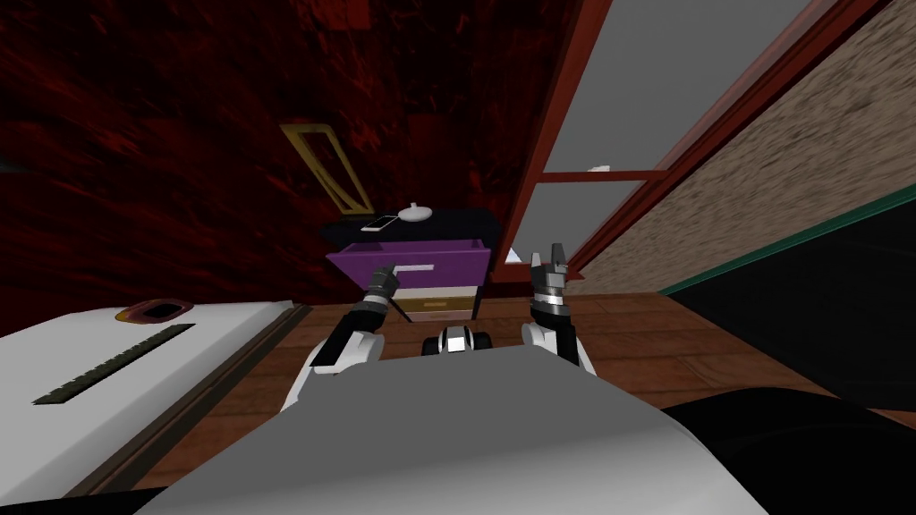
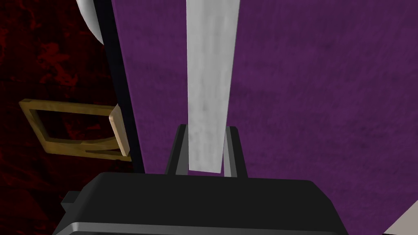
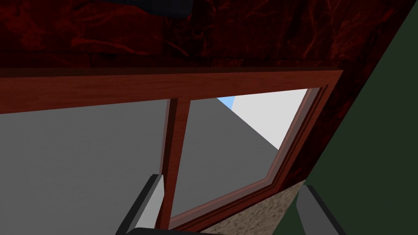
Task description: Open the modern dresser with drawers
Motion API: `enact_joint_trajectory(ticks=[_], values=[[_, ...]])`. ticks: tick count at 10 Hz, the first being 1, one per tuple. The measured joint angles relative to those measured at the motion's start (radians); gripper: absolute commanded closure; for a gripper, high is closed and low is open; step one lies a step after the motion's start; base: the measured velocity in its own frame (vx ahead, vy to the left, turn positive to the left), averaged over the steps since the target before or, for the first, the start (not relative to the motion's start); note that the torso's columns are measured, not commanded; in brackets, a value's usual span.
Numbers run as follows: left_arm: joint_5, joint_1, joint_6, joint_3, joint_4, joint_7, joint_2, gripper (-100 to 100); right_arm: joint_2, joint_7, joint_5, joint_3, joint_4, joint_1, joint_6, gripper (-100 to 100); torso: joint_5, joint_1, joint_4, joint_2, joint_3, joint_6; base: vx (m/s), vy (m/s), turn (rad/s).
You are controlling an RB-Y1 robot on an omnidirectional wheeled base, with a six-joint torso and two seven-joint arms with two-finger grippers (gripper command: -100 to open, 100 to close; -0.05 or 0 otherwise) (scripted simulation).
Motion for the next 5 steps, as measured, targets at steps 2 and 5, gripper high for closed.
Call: enact_joint_trajectory(ticks=[2,5], values=[[0.001,0.011,0.005,-0.004,-0.006,0.001,0.005,100,0.000,0.000,0.000,0.000,0.000,0.000,0.000,0,0.000,0.000,-0.002,-0.004,-0.003,0.000,-0.126,0.005,0.029],[0.004,0.030,-0.001,-0.009,-0.026,0.003,0.015,-100,0.000,0.000,0.000,0.000,0.000,0.000,0.000,0,0.000,0.000,0.001,0.001,0.001,0.000,-0.162,0.003,0.033]])
